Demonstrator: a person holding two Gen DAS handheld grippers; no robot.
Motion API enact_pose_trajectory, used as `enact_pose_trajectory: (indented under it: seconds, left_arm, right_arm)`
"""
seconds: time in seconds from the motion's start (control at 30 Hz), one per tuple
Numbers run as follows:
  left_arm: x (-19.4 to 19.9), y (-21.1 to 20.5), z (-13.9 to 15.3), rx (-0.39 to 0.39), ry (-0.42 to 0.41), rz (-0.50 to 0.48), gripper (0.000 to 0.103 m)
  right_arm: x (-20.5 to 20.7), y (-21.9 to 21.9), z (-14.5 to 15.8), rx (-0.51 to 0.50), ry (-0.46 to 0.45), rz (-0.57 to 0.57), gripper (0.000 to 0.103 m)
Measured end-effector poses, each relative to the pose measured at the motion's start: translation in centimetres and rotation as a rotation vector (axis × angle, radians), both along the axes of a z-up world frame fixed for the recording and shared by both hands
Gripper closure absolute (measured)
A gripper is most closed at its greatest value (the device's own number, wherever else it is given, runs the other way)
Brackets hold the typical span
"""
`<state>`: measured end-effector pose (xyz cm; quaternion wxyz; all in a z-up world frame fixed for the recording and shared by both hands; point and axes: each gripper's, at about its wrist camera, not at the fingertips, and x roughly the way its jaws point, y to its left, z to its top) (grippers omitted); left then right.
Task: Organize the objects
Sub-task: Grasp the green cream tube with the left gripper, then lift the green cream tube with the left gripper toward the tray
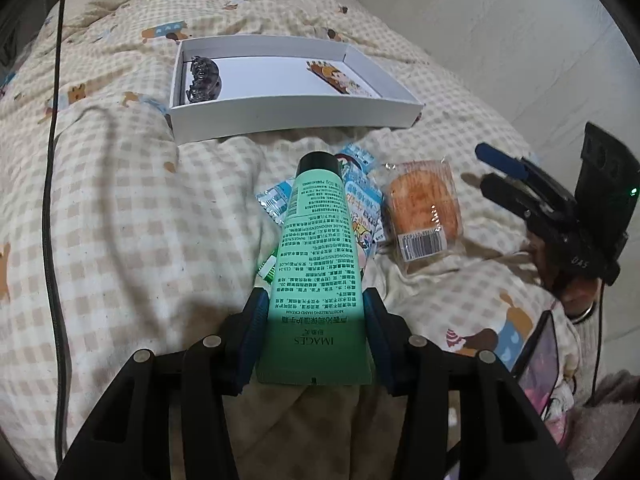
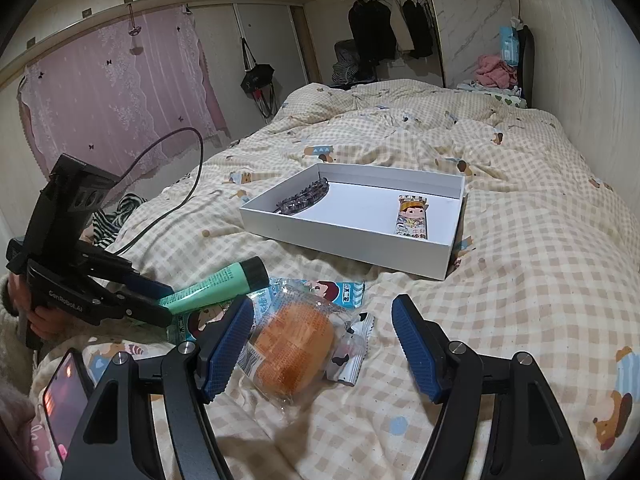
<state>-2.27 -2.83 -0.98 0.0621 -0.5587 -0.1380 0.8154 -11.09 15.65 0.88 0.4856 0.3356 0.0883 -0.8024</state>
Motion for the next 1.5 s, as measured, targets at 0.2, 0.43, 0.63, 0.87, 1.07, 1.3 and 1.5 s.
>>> enact_pose_trajectory:
  seconds: [0.2, 0.43, 0.63, 0.87, 1.07, 1.3, 1.5]
  left_arm:
    - [-2.3, 0.5, -0.6, -0.002, -0.067, 0.040, 0.050]
    - [-4.2, 0.6, -1.9, -0.022, -0.082, 0.050, 0.050]
    - [-5.7, 0.0, -2.5, 0.009, -0.095, 0.071, 0.046]
    - [-7.0, 0.0, -2.5, 0.005, -0.103, 0.073, 0.041]
    - [-8.5, -0.5, -3.3, 0.013, -0.115, 0.094, 0.039]
    - [-9.5, -0.8, -4.3, 0.020, -0.058, 0.102, 0.040]
    - [-8.5, -1.3, -5.7, 0.020, 0.012, 0.152, 0.054]
  right_arm:
    - [0.0, 0.0, 0.0, 0.001, -0.001, 0.000, 0.030]
    - [0.1, 0.0, -0.1, 0.001, -0.002, 0.001, 0.030]
    - [0.1, -0.1, -0.2, 0.001, -0.003, 0.000, 0.030]
    - [0.1, -0.1, -0.3, 0.002, -0.004, 0.000, 0.030]
    - [0.1, 0.0, -0.4, 0.003, -0.005, 0.000, 0.030]
    - [0.1, 0.0, -0.8, 0.004, -0.008, -0.001, 0.030]
    - [0.2, 0.0, -0.8, 0.003, -0.003, 0.004, 0.030]
